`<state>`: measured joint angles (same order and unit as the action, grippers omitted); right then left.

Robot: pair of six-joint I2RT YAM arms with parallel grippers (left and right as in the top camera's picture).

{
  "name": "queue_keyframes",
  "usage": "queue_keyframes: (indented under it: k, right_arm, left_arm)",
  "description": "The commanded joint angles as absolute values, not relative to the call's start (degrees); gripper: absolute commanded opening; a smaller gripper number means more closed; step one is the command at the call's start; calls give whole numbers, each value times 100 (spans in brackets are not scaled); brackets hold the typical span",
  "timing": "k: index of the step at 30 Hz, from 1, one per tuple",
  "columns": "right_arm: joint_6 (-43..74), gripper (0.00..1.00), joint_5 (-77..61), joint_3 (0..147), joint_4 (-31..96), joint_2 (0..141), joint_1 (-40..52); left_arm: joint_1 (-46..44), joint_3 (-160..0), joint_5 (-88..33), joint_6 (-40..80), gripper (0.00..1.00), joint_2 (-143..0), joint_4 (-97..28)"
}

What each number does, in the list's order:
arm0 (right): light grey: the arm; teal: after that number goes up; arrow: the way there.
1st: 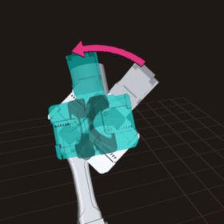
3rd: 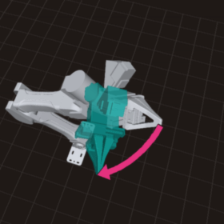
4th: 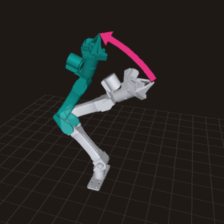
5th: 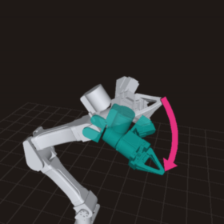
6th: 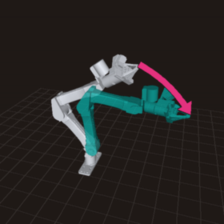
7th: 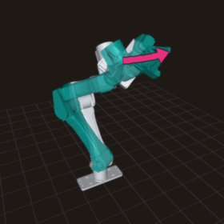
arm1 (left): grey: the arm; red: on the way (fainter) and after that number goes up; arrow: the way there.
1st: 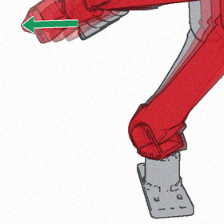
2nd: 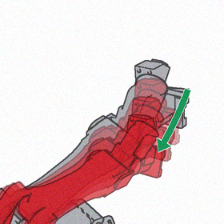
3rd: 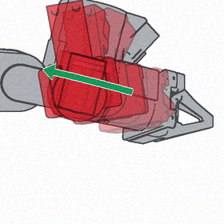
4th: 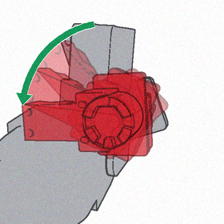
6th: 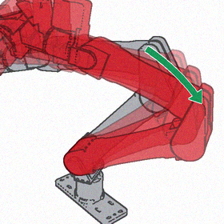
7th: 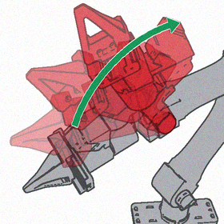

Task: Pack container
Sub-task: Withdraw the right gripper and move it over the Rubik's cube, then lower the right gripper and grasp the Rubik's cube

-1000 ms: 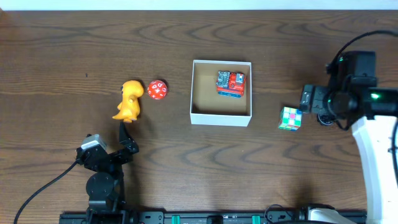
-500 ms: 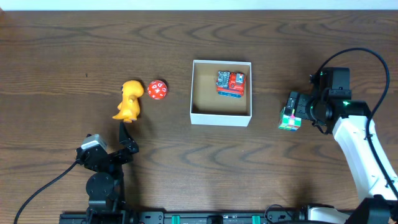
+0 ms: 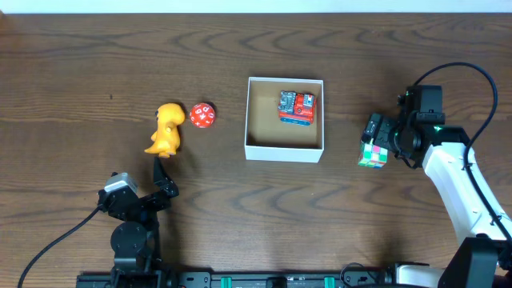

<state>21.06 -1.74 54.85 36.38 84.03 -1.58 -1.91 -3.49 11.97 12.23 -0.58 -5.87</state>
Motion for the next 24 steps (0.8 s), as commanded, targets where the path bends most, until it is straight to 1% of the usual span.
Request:
queue_keyframes:
  k: [1,7,12,24]
  right_arm:
    - [2565,99,-193,5446,3603,8447,-67]
    - [2517,99,-198,5443,3734,8501,30]
    - [1737,99,-132,5443,3883,8593,224]
    - [1044,99,213,5441,3920,8930,248]
  left_arm:
    - [-163,-183,1197,1260,98,-23,-652]
    - [-163,-183,1197,1260,98,-23,-652]
    - [-163,-183,1197,1260,98,-23,-652]
    - [-163,-183,1197,1260,98,-23,-652]
